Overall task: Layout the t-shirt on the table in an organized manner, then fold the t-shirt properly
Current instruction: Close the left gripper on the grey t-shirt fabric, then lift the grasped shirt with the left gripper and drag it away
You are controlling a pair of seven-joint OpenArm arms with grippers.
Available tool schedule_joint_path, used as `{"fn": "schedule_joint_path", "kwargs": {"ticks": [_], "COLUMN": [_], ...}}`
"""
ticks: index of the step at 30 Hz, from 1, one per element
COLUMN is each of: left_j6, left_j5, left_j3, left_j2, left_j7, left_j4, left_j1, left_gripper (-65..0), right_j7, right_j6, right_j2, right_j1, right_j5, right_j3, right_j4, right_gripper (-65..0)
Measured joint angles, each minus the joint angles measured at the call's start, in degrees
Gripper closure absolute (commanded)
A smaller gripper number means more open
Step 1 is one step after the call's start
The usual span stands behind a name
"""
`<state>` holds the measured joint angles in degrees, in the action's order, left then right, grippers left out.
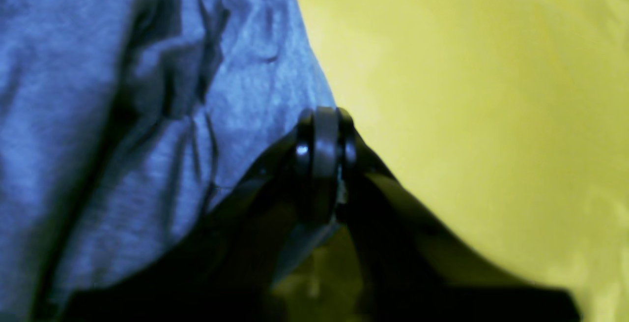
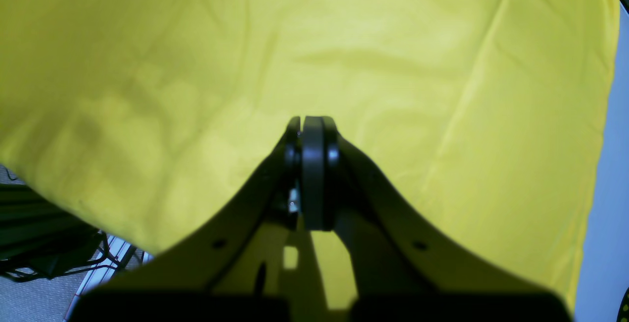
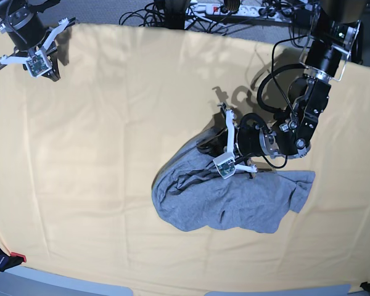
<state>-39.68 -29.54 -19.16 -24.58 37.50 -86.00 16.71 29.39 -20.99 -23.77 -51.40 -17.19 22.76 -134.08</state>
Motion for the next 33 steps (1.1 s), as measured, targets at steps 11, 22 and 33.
{"fn": "schedule_joint_path", "kwargs": {"ticks": [11,22,33], "left_j6": [0.02,0.17,0.00], "left_j5": [4.74,-26.56,-53.94], "left_j3": [-0.07,-0.28,-0.28], "left_j2": [1.73,1.64,1.88], "left_j7": [-4.72,17.16,37.55], "left_j4": [5.22,-0.33,-3.98], "left_j1": [-0.87,2.67,2.34], "left_gripper": [0.0,0.0,0.0], "right_j7": [0.00,0.00,0.00], "right_j6": [0.02,0.02,0.07], "right_j2": [-0.02,0.00,-0.02], "right_j1": [0.00,0.02,0.00], "right_j5": [0.00,0.00,0.02], "right_j3": [0.00,0.00,0.00], "right_j4": [0.00,0.00,0.00], "right_gripper": [0.0,0.0,0.0]}}
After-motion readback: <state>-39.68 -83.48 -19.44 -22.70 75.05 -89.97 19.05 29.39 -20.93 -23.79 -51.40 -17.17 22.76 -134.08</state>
